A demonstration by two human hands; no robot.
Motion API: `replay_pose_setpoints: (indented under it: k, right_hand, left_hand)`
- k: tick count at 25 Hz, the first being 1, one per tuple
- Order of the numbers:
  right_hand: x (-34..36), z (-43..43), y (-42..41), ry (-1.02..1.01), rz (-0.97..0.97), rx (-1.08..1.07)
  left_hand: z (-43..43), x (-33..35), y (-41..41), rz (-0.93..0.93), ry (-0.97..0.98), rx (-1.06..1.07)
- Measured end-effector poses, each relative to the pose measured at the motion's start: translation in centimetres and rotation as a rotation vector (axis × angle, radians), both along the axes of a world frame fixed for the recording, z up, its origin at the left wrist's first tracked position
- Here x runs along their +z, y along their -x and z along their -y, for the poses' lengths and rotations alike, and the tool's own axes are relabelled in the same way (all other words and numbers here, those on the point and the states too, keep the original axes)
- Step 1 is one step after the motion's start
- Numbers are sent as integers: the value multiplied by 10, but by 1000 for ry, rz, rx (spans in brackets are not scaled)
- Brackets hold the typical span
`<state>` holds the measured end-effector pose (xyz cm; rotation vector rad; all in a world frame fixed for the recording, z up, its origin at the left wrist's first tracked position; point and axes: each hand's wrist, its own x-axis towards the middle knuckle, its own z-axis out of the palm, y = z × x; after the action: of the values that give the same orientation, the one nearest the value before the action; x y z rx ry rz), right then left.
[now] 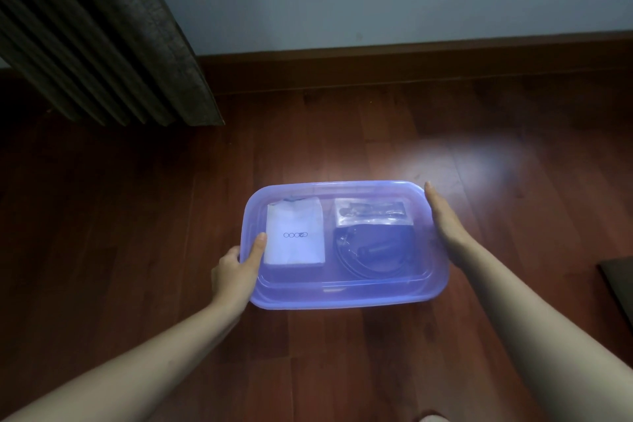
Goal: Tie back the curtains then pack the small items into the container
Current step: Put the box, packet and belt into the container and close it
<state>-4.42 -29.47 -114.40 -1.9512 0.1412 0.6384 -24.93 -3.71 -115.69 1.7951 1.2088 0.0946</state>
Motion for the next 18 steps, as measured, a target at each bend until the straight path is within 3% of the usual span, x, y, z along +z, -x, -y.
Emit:
replay_pose_setpoints:
  k: [9,18]
  right_hand:
    - [-20,30,58,-18,38,21]
    - [24,-89,20,-59,120,157]
  left_hand:
    - [0,4,0,65,17,28]
    - [-96,26,2,131,-47,201]
